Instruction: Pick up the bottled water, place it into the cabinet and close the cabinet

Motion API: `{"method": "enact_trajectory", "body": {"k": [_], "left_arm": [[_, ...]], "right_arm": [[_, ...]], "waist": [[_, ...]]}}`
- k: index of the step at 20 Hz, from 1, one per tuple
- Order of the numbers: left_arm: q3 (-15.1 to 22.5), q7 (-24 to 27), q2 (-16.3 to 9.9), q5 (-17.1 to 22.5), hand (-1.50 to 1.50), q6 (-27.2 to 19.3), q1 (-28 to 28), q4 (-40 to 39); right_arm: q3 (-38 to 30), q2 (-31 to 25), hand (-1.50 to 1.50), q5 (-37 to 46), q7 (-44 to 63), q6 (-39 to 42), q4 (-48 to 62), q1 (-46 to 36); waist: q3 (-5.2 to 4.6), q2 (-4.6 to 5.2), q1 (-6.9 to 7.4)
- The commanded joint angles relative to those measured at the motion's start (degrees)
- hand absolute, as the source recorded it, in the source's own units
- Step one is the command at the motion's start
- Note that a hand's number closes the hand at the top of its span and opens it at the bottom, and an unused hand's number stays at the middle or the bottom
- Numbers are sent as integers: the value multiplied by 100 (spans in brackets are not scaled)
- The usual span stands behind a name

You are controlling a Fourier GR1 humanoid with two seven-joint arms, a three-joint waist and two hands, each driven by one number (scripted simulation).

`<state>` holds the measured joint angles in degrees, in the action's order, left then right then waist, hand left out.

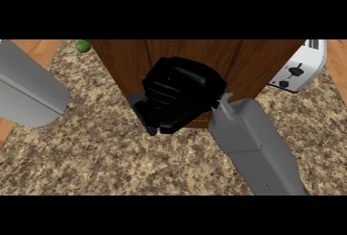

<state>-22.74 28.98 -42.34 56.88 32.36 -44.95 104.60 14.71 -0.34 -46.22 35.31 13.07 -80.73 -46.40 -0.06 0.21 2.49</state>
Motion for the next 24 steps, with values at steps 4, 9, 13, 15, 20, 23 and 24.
{"method": "enact_trajectory", "body": {"k": [4,9,13,15,20,23,24], "left_arm": [[-55,10,531,-390,-150,339,-115,46],[-147,-279,429,-209,-150,182,95,102],[-247,-242,468,-153,-150,353,138,-106],[-123,-439,460,-186,-150,163,136,85],[-118,-428,444,-253,-150,345,213,55],[-39,-385,549,-425,-150,357,402,-194],[51,-448,534,-400,-150,371,428,-55]], "right_arm": [[-531,-171,150,657,-920,590,1163,-673],[-897,-291,150,938,-1291,620,1698,-1274],[-891,-198,-150,1344,-1781,310,1638,-1377],[-889,-232,-150,1407,-1913,298,1651,-1491],[-963,-300,-150,1599,-2029,-178,1869,-1778],[-950,-280,-150,1474,-1934,-205,1835,-1809],[-963,-404,-150,1455,-1855,-122,1854,-1894]], "waist": [[6,-6,-63],[6,19,-53],[0,15,-47],[6,27,-60],[-1,52,20],[-9,40,-51],[-5,44,-58]]}}
